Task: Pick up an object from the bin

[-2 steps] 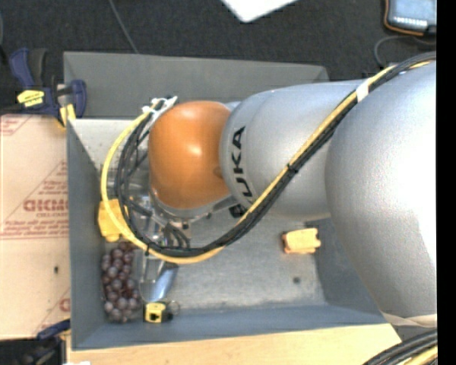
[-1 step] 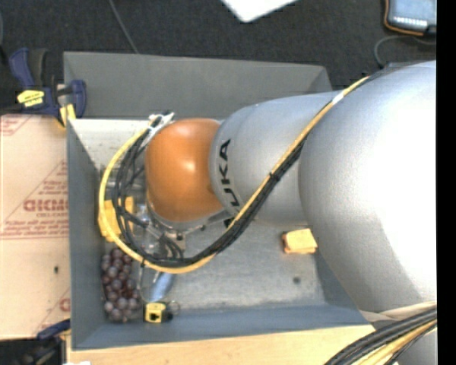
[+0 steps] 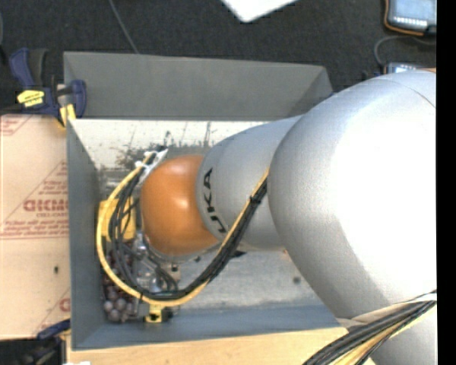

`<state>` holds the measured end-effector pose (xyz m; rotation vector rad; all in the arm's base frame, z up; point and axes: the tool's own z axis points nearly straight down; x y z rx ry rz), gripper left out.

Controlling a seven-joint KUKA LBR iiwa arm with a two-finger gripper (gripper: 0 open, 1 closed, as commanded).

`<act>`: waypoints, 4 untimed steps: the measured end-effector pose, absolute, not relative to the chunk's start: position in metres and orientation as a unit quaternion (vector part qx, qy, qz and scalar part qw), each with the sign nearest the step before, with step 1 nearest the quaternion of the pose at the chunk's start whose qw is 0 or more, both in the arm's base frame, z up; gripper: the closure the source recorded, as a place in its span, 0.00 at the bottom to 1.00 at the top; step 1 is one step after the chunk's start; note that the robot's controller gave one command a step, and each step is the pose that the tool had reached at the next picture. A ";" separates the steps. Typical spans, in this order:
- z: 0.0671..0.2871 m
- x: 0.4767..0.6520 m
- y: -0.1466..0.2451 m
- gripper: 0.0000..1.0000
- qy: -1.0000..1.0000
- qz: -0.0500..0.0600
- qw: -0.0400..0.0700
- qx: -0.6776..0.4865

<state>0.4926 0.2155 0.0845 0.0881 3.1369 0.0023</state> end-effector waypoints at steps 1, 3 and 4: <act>0.070 0.478 0.219 0.00 0.999 0.001 0.006 0.037; 0.076 0.537 0.230 1.00 0.999 -0.001 0.008 -0.046; 0.177 0.534 0.227 1.00 1.000 0.000 0.009 -0.007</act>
Offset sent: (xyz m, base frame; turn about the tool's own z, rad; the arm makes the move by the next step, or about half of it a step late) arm 0.0387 0.0188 -0.0145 -0.1553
